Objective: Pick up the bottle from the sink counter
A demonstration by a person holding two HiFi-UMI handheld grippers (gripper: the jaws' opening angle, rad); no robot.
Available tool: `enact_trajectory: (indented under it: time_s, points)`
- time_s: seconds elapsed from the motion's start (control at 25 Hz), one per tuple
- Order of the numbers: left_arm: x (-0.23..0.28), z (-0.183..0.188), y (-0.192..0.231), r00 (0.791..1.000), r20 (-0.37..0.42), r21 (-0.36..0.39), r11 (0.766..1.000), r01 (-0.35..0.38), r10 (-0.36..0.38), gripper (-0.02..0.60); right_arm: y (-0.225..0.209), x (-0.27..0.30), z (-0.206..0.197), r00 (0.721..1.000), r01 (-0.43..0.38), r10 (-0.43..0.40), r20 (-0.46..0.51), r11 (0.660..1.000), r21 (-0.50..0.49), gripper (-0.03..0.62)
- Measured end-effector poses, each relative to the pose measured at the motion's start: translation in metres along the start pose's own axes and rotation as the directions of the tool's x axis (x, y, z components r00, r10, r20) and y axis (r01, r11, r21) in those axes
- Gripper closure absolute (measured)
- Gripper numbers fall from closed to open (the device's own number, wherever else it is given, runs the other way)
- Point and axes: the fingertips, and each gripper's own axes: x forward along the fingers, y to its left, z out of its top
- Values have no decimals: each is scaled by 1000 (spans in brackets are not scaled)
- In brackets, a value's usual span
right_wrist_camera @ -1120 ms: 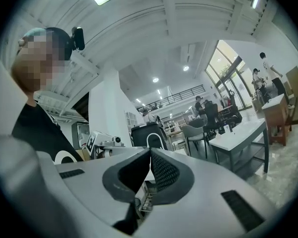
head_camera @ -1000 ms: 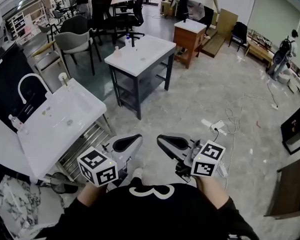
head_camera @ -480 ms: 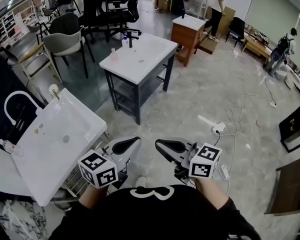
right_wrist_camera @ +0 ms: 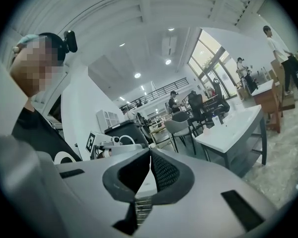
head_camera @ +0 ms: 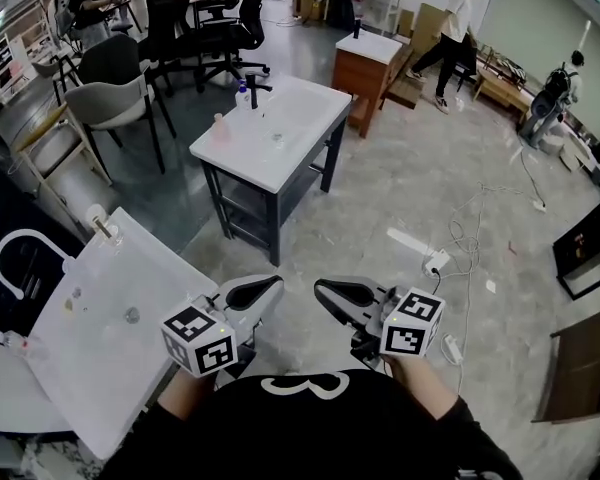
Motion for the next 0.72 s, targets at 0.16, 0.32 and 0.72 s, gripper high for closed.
enact_trajectory:
  time_s: [0.16, 0.32, 0.72]
  points:
    - [-1, 6, 20, 1000, 13, -16, 1000, 8, -8, 566, -8, 17, 3, 1000, -7, 7, 2, 1000, 3, 580]
    - [0, 9, 27, 1000, 18, -12, 1000, 8, -7, 566, -10, 24, 7, 1000, -13, 13, -5, 1000, -13, 580]
    - [10, 14, 41, 1000, 24, -9, 1000, -8, 8, 566, -24, 32, 17, 999, -32, 32, -1, 999, -15, 580]
